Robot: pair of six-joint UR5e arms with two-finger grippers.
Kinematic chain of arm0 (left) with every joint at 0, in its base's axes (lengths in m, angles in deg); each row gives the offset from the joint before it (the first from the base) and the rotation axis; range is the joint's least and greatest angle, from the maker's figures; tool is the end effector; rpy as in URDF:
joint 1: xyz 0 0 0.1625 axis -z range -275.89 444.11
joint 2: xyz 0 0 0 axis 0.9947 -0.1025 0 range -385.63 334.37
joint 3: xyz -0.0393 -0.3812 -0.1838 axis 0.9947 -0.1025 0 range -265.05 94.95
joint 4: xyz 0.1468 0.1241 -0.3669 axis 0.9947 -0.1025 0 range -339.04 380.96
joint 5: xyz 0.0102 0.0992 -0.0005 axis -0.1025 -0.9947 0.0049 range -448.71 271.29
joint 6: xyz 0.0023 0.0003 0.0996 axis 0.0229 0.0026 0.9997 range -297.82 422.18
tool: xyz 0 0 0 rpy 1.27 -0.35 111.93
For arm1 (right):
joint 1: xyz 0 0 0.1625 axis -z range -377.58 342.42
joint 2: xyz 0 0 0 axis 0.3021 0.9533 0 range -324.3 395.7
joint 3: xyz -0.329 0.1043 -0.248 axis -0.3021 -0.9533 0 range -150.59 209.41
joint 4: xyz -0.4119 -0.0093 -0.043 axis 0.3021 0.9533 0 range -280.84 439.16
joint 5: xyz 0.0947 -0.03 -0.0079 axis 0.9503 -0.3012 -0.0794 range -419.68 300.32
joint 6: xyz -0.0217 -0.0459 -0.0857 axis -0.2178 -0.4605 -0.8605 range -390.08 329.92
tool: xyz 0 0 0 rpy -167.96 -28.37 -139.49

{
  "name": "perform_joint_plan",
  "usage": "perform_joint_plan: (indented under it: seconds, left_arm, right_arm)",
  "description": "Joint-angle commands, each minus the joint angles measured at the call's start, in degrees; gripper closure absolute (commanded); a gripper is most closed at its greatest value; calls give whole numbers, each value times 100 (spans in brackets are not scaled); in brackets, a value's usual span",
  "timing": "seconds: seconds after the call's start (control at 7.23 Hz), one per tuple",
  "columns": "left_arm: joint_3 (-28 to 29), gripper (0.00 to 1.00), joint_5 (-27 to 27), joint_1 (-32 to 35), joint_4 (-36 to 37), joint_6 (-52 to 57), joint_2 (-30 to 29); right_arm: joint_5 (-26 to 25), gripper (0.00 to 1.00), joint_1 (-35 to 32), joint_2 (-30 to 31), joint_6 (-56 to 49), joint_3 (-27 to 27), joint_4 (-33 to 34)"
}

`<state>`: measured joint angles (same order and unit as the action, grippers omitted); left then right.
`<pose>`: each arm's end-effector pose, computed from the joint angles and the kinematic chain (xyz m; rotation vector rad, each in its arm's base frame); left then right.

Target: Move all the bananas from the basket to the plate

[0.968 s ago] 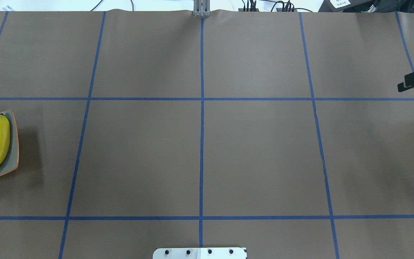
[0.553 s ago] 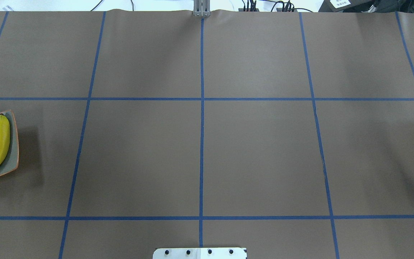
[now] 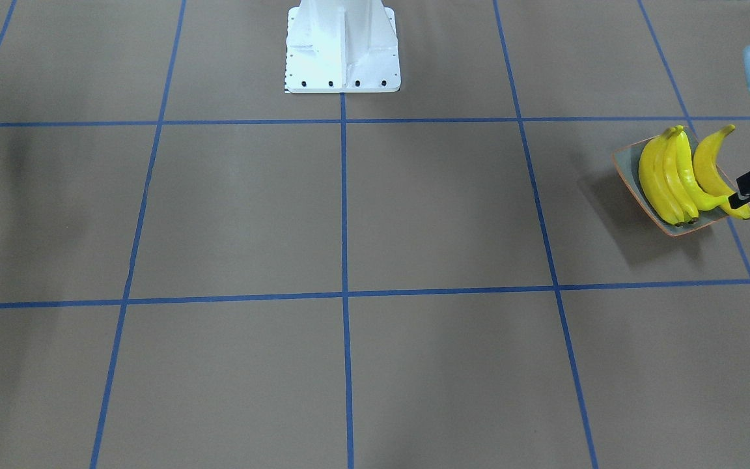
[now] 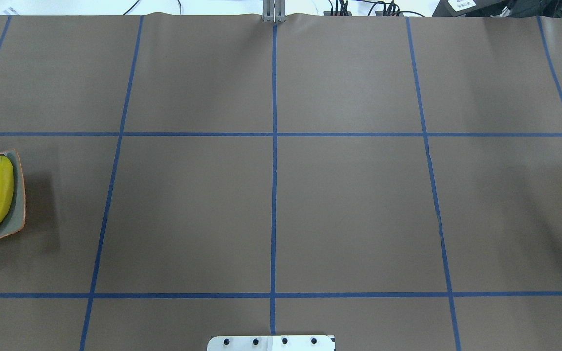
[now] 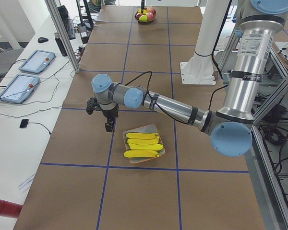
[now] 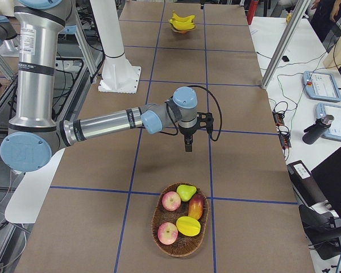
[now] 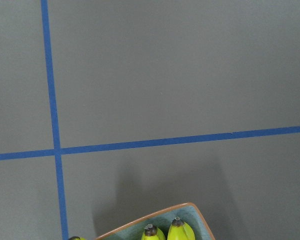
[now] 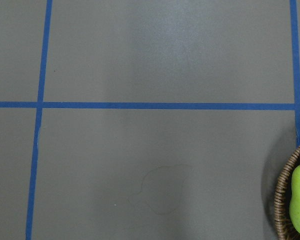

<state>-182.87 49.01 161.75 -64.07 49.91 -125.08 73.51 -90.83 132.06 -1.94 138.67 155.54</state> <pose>0.0609 -0.5559 0.5095 0.0205 0.8537 0.0910 -0.0693 -0.4562 0.5178 0.1244 -0.8511 0.0121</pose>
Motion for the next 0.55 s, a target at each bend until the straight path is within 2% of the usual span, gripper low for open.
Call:
perform_joint_plan:
  seconds: [0.0, 0.28, 0.42]
  left_arm:
    - [9, 0, 150, 58, -31, 136, 154]
    - [18, 0, 63, 85, -40, 137, 154]
    - [0, 0, 18, 85, -40, 128, 163]
  right_arm:
    - [215, 0, -206, -493, -605, -483, 400]
    - [216, 0, -444, -758, -1579, -476, 1322]
    - [216, 0, -471, -742, -1601, -467, 1370]
